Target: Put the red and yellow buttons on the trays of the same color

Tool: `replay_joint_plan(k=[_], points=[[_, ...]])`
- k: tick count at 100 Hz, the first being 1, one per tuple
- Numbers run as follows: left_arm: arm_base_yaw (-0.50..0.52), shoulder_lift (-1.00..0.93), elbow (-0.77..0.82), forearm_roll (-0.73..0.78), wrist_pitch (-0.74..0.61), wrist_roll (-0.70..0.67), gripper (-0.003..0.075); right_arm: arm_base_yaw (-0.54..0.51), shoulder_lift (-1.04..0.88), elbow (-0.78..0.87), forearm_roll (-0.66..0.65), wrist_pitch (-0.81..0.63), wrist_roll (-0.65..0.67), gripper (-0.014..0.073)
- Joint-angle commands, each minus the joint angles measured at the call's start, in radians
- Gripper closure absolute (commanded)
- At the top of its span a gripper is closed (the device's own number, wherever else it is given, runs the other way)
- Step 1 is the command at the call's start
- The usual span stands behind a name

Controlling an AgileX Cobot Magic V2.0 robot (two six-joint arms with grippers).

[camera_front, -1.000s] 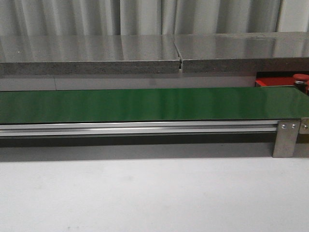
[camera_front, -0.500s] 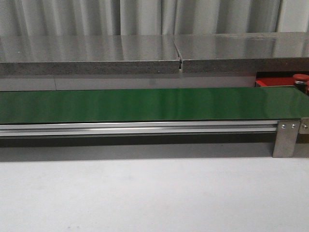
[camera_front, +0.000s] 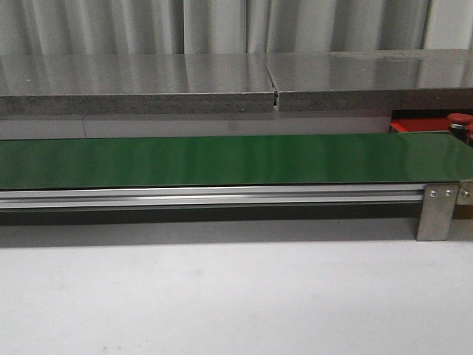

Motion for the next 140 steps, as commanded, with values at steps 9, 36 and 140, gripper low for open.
replay_joint_plan(k=[9,36,140], points=[[-0.010,0.004,-0.025,-0.019,-0.070,-0.004,0.0739,0.110,-0.092,-0.027,-0.005,-0.058,-0.077,0.0662],[-0.010,0.004,-0.025,-0.019,-0.070,-0.004,0.0739,0.189,-0.224,-0.026,-0.007,-0.049,-0.118,0.0662],[-0.010,0.004,-0.021,-0.020,-0.069,-0.004,0.0739,0.191,-0.831,0.324,-0.007,-0.028,-0.126,0.0662]])
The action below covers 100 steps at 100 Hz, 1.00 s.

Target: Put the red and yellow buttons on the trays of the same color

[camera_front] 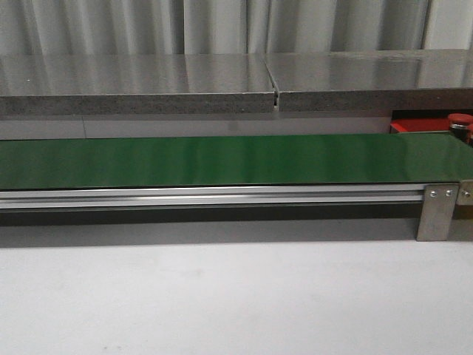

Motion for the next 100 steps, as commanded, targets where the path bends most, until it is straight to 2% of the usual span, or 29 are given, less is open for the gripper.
replay_joint_plan(k=[1,22,38,55,79,88,100], points=[[-0.010,0.004,-0.024,-0.020,-0.066,-0.004,0.0739,0.001,-0.022,-0.013,-0.003,-0.059,-0.009,0.0662],[-0.008,0.023,-0.024,-0.010,-0.121,-0.006,0.0740,0.001,-0.029,-0.013,-0.003,-0.060,-0.009,0.0662],[0.028,0.125,-0.058,-0.010,-0.161,-0.108,0.0739,0.001,-0.029,-0.013,-0.003,-0.060,-0.009,0.0662],[0.126,0.294,-0.123,-0.019,-0.156,-0.164,0.0739,0.001,-0.029,-0.013,-0.003,-0.060,-0.009,0.0662],[0.294,0.537,-0.246,-0.028,-0.141,-0.164,0.0721,0.001,-0.029,-0.013,-0.003,-0.060,-0.009,0.0662],[0.341,0.613,-0.292,-0.028,-0.130,-0.164,0.0603,0.001,-0.029,-0.013,-0.003,-0.060,-0.009,0.0662],[0.387,0.694,-0.349,-0.028,-0.125,-0.164,0.0314,0.001,-0.029,-0.013,-0.003,-0.060,-0.009,0.0662]])
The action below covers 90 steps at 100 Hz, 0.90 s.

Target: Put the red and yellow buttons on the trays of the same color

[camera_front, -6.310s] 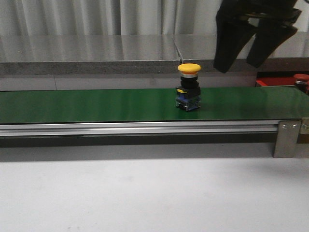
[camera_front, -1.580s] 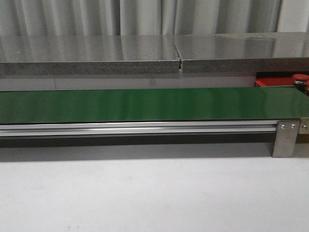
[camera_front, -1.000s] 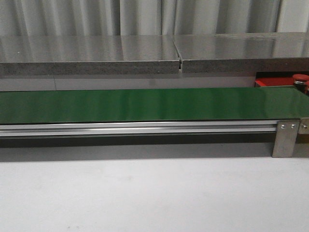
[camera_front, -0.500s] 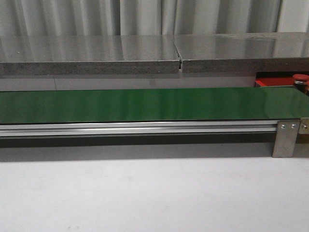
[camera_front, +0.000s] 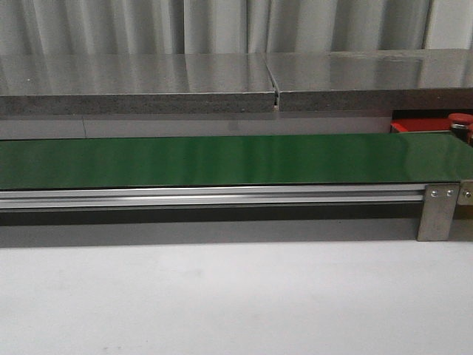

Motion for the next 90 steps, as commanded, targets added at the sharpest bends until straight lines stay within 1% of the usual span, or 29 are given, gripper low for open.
replay_joint_plan(k=[1,5,8,10,14,22,39,62,70,90], points=[[0.030,0.043,-0.074,-0.020,-0.045,-0.011,0.0282,0.001,0.009,-0.025,-0.001,-0.071,-0.009,0.0662],[0.043,0.065,-0.096,-0.020,-0.045,-0.011,0.0200,0.001,0.009,-0.025,-0.001,-0.071,-0.009,0.0662],[0.050,0.088,-0.112,-0.020,-0.045,-0.011,0.0162,0.001,0.009,-0.025,-0.001,-0.071,-0.009,0.0662],[0.055,0.097,-0.124,-0.020,-0.045,-0.011,0.0143,0.001,0.009,-0.025,-0.001,-0.071,-0.009,0.0662],[0.065,0.127,-0.146,-0.020,-0.045,-0.011,0.0129,0.001,0.009,-0.025,-0.001,-0.071,-0.009,0.0662],[0.084,0.188,-0.204,-0.020,-0.026,-0.011,0.0132,0.001,0.009,-0.025,-0.001,-0.071,-0.009,0.0662],[0.128,0.355,-0.376,-0.020,0.064,-0.011,0.0132,0.001,0.009,-0.025,-0.001,-0.071,-0.009,0.0662],[0.162,0.623,-0.662,-0.008,0.173,-0.011,0.0132,0.001,0.009,-0.025,-0.001,-0.071,-0.009,0.0662],[0.162,0.706,-0.761,0.013,0.193,-0.011,0.0132,0.001,0.009,-0.025,-0.001,-0.071,-0.009,0.0662],[0.162,0.925,-1.004,0.017,0.192,-0.011,0.0132,0.001,0.009,-0.025,-0.001,-0.071,-0.009,0.0662]])
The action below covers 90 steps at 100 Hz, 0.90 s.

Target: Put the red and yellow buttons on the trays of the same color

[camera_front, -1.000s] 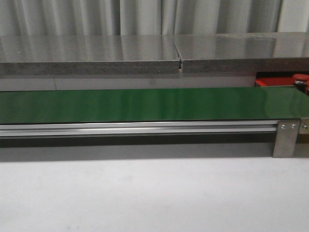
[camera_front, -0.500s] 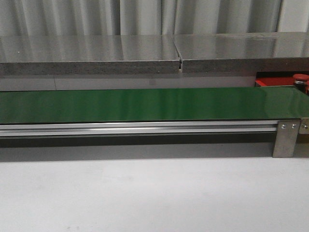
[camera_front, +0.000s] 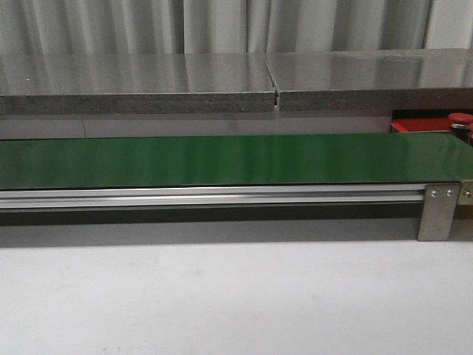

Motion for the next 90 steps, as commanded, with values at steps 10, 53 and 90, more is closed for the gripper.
replay_joint_plan(k=[10,53,90], points=[[0.002,0.097,-0.225,-0.009,-0.020,-0.014,0.0132,0.001,0.009,-0.025,-0.001,-0.071,-0.009,0.0662],[0.002,0.260,-0.348,0.064,-0.087,-0.038,0.0132,0.001,0.009,-0.025,-0.001,-0.071,-0.009,0.0662],[0.002,0.265,-0.348,0.063,-0.133,-0.052,0.0346,0.001,0.009,-0.025,-0.001,-0.071,-0.009,0.0662]])
